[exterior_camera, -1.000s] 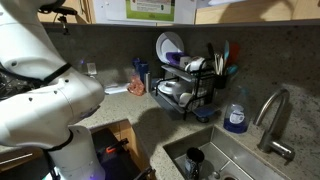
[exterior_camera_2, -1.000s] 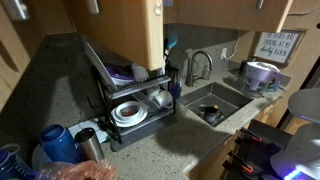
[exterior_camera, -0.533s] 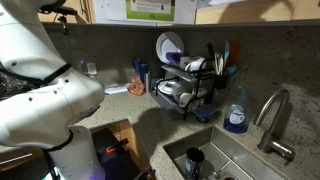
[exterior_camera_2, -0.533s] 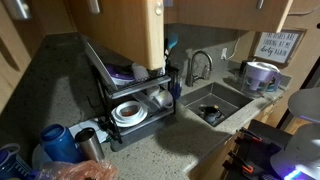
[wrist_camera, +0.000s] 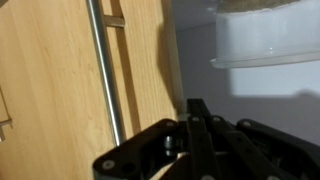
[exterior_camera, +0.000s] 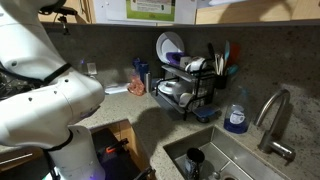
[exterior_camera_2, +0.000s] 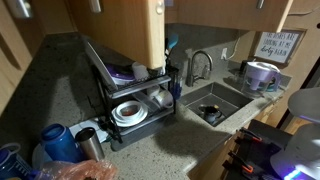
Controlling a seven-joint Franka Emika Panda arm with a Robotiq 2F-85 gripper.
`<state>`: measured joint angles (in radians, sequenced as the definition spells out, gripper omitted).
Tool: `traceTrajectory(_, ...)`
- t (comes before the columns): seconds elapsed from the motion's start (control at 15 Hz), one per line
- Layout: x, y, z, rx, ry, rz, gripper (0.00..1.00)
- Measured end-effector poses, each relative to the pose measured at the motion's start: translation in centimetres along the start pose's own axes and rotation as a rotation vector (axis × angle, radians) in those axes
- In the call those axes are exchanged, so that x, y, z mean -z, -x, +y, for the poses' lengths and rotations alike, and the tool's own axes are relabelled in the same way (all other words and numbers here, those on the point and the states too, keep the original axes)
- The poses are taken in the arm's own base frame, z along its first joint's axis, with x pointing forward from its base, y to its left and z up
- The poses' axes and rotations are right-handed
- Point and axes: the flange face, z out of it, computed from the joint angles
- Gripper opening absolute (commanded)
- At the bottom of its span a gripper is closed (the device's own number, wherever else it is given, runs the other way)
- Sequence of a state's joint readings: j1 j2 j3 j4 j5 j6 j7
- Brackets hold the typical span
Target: Open the right door of the cabinet above the sink
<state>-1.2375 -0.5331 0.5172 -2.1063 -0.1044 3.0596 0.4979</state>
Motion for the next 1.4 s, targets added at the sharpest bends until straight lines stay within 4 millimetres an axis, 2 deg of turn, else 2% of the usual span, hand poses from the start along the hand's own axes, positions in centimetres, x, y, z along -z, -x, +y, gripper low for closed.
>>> traceTrajectory(1.4, 1.1, -0.2, 0.3, -0.054, 0.057, -0.009, 0.00)
